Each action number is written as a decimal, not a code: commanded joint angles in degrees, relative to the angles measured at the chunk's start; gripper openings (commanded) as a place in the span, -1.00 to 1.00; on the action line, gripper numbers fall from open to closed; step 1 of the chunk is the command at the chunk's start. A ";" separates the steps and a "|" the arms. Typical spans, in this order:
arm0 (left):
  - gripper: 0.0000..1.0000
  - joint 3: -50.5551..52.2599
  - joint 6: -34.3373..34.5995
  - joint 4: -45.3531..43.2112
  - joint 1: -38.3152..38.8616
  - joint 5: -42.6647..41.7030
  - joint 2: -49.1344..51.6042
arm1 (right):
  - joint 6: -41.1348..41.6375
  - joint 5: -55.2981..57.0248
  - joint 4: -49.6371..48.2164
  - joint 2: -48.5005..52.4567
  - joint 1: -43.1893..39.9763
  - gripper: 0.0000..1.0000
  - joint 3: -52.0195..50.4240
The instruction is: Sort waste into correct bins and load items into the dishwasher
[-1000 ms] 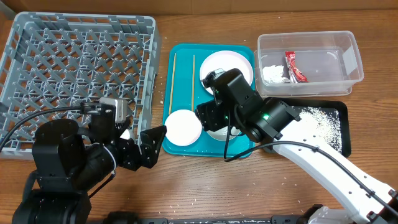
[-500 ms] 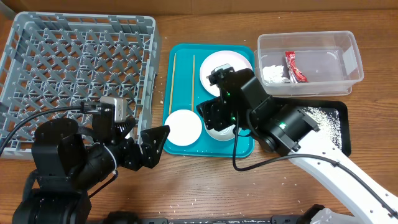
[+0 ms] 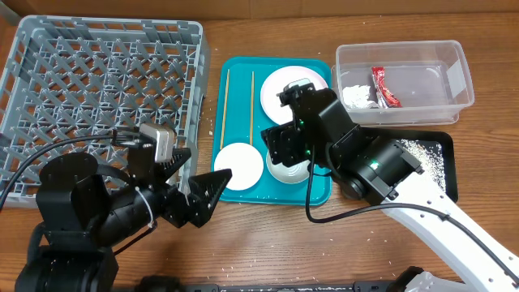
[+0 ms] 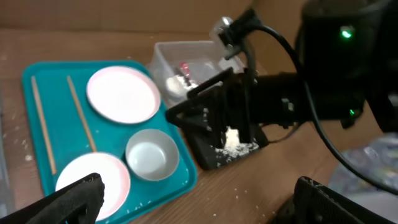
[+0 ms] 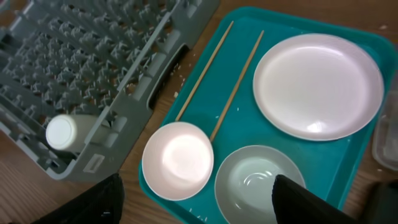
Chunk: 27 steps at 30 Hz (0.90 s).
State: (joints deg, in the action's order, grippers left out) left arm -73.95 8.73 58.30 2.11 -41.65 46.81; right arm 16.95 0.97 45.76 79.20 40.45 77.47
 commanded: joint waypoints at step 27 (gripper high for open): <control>1.00 -5.20 -5.57 1.09 -0.22 -4.02 0.02 | 0.31 -9.33 15.19 -24.24 -8.59 1.00 14.43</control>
State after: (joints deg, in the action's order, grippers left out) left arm -79.11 4.25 59.20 2.11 -44.64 46.94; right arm 17.65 -7.27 59.13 55.22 31.86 90.67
